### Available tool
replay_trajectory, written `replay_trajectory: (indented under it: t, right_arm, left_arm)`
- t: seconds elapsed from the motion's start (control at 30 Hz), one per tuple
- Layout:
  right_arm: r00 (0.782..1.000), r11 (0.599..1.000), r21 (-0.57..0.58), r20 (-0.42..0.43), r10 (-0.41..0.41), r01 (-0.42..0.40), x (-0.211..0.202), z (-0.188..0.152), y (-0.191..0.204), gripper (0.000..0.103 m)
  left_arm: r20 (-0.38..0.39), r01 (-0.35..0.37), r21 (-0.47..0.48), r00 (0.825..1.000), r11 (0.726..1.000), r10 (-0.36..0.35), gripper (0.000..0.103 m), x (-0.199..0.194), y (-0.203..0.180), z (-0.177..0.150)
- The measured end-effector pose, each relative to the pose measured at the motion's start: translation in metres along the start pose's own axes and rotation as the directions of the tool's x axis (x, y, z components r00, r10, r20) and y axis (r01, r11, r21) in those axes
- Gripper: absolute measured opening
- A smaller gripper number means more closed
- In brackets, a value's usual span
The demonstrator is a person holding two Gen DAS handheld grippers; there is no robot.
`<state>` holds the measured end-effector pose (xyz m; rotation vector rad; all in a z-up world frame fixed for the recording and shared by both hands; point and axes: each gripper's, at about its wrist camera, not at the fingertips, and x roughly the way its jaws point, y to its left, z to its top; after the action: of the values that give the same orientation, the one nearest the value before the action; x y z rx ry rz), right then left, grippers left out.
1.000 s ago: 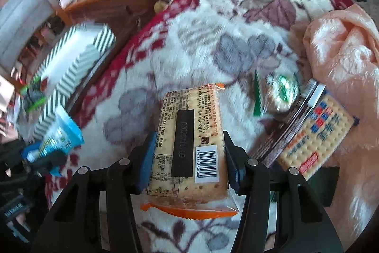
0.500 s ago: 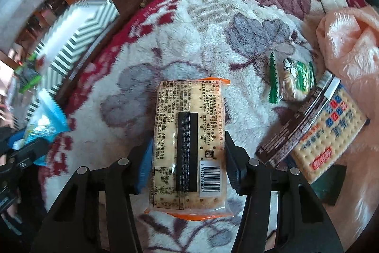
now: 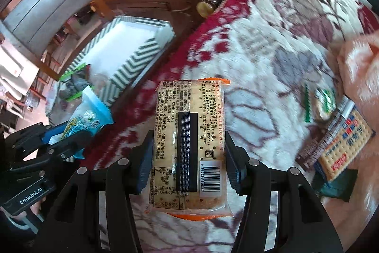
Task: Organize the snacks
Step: 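Carry the blue-and-white packet and beige cracker pack in both grippers over the white box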
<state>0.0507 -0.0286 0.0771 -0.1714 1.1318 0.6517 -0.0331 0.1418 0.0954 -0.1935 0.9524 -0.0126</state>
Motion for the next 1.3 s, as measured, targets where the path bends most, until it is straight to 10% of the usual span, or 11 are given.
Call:
replay_trajectory:
  t: [1.3]
  right_arm:
    - [0.996,0.972,-0.219,-0.043,0.077,-0.084,0.033,0.053,0.129,0.053]
  left_arm:
    - [0.029,-0.158,-0.235,0.985,0.959,0.169,0.030,-0.020,0.129,0.002]
